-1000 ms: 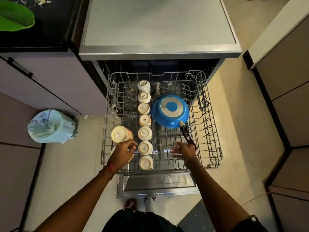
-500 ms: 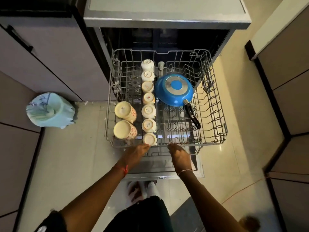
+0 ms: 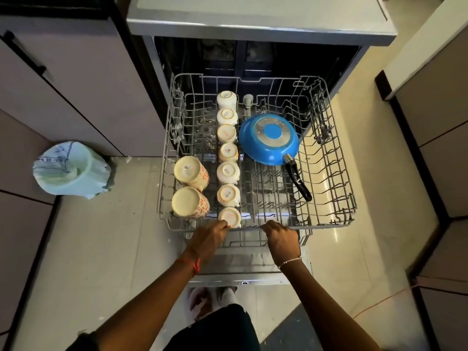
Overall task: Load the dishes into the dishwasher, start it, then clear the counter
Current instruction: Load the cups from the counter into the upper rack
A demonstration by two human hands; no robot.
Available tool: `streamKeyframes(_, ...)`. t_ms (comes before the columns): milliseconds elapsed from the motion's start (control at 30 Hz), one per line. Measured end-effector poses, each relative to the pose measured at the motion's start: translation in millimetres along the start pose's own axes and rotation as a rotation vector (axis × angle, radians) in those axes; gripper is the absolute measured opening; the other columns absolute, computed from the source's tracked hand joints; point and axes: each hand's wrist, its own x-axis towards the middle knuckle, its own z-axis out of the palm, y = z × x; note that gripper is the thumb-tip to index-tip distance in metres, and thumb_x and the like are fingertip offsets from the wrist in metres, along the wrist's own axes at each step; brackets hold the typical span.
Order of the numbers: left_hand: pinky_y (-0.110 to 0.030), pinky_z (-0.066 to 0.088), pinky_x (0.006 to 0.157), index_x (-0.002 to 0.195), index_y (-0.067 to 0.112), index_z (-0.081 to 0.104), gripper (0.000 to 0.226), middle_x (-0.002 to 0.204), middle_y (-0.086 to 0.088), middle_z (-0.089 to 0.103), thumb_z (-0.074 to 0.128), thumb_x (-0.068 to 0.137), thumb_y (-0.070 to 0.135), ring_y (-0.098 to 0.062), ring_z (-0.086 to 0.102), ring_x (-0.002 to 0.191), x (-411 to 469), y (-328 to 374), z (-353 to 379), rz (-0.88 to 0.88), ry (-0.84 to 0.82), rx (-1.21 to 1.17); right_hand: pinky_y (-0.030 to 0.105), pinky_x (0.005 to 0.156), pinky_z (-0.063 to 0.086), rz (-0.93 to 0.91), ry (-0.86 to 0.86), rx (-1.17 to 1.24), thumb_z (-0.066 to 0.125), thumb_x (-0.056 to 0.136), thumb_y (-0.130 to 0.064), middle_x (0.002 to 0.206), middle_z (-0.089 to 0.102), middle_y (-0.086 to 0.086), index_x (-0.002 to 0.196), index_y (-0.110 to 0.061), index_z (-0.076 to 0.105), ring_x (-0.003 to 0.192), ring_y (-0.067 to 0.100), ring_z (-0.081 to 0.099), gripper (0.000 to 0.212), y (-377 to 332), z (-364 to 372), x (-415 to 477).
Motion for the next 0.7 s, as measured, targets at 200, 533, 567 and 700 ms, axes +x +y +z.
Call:
streamKeyframes(200,-0.027,0.056,0.048,0.090,0.002,0.071,0.035,0.082,-0.010,0.070,0.080,0.057,-0.007,-0.022,0.068,0.067,11,-4,-10,0.025,0.078,0.032,0.011,0.035,0.027,-0.056,0.099,-0.032,0.058,0.062,-0.011,0.054,0.059,-0.005,0.058,-0.020,0.066,0.040,0.010,0.055,0.012,6,1,18)
streamKeyframes(533,-0.028,0.055,0.052,0.080,0.004,0.071,0.028,0.078,-0.007,0.067,0.080,0.056,-0.008,-0.022,0.064,0.070,103,-39,-26,-0.043,0.251,0.119,0.022,0.039,0.043,0.043,0.223,-0.034,0.086,0.039,0.002,0.067,0.064,-0.001,0.063,-0.015,0.066,0.060,0.018,0.062,0.035,32,-1,117)
streamKeyframes(567,-0.030,0.054,0.052,0.078,0.003,0.070,0.026,0.078,-0.009,0.066,0.079,0.057,-0.009,-0.024,0.063,0.070,112,-44,-27,-0.073,0.273,0.142,0.025,0.041,0.046,0.053,0.217,-0.033,0.087,0.039,0.002,0.069,0.064,0.001,0.065,-0.014,0.065,0.062,0.020,0.062,0.037,34,0,128)
streamKeyframes(700,-0.033,0.051,0.053,0.079,0.003,0.061,0.019,0.078,-0.013,0.063,0.077,0.068,0.004,-0.028,0.061,0.068,140,-64,-30,-0.419,0.402,0.044,0.028,0.044,0.049,0.268,0.245,0.188,0.086,0.055,-0.011,0.077,0.065,0.008,0.078,-0.006,0.061,0.067,0.026,0.062,0.035,38,-3,166)
